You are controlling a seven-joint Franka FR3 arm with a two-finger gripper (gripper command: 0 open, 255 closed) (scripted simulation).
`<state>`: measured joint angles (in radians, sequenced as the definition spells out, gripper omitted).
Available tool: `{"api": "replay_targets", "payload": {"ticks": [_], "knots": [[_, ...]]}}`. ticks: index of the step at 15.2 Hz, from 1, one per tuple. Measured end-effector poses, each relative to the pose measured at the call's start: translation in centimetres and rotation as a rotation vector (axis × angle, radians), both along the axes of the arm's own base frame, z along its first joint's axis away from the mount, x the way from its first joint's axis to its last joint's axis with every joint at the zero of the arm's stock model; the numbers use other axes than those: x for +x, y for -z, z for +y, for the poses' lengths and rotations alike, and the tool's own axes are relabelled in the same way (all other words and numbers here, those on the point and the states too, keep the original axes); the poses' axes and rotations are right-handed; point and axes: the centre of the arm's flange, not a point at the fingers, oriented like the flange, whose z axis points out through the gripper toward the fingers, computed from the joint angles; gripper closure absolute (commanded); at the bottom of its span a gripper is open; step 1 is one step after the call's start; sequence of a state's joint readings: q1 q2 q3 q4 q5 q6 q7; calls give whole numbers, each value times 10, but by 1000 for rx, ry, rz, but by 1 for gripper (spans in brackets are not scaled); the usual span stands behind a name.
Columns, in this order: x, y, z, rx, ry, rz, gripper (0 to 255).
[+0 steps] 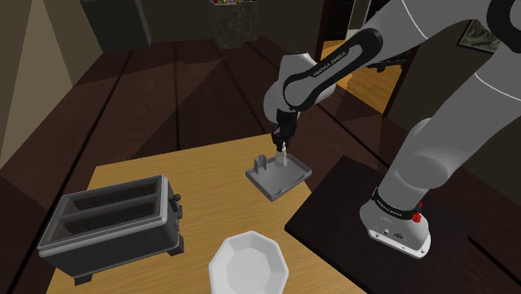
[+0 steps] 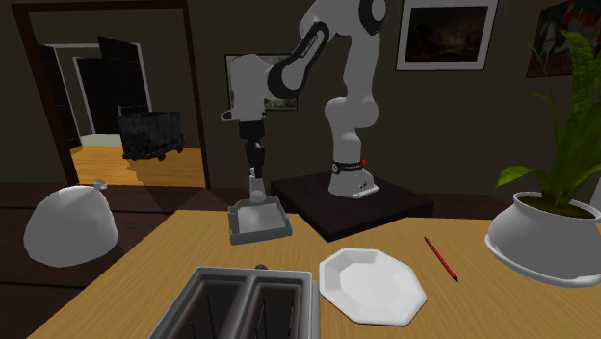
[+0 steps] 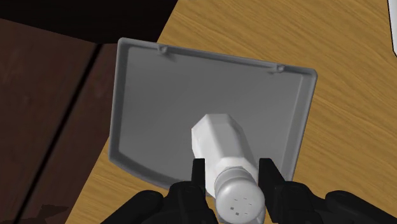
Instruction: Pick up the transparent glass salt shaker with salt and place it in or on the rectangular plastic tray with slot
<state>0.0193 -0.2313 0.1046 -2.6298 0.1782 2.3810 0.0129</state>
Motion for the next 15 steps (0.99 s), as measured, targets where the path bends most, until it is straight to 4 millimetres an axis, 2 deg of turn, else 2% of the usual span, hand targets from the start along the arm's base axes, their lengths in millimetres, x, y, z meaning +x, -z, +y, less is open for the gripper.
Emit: {"api": "replay_targets", "payload": {"ticks": [5, 6, 12, 15], "knots": [[0, 2, 0, 0, 0, -1, 255], [0, 2, 0, 0, 0, -1, 0], [0, 2, 0, 0, 0, -1, 0], [3, -25, -2, 0, 0, -3, 0]]}}
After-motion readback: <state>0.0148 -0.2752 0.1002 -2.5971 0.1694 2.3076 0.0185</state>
